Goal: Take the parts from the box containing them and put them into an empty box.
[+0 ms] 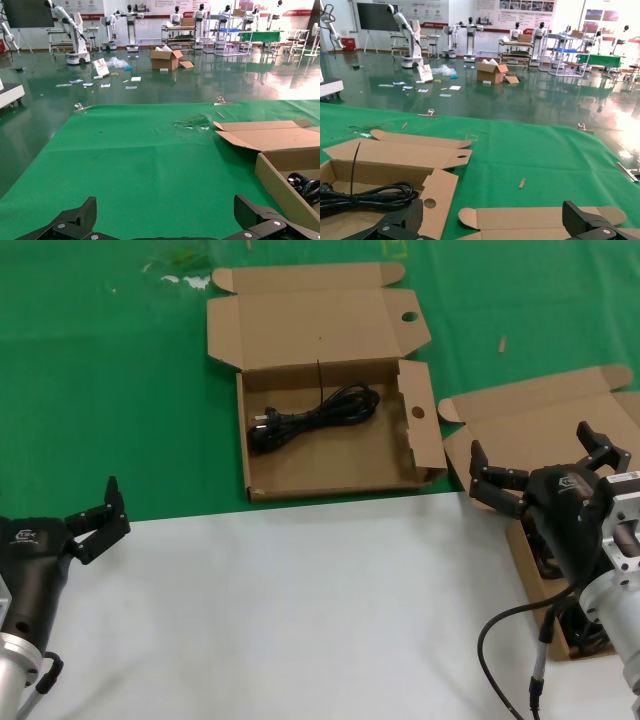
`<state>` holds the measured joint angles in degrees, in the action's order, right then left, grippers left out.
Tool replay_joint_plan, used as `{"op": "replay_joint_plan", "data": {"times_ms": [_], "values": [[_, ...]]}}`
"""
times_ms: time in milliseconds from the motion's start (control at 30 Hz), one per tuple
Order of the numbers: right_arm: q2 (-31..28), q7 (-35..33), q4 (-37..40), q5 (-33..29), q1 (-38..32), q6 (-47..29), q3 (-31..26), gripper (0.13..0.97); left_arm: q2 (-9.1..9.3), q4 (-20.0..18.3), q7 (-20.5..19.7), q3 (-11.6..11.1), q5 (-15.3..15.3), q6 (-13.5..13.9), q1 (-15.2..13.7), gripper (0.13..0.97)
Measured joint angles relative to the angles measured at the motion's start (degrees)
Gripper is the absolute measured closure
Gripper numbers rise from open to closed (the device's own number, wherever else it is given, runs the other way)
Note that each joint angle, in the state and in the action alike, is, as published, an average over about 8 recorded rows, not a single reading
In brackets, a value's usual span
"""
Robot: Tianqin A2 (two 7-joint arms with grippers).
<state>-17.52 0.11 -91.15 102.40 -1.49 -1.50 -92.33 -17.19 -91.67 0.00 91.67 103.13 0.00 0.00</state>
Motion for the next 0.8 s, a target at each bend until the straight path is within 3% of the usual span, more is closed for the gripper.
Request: {"op": "replay_joint_plan", "data": {"times_ms": [800], "values": [[0.0,0.0,0.0,0.0,0.0,0.0,0.0,0.129,0.00,0.0,0.0,0.0,0.0,0.0,0.0,0.132]]}}
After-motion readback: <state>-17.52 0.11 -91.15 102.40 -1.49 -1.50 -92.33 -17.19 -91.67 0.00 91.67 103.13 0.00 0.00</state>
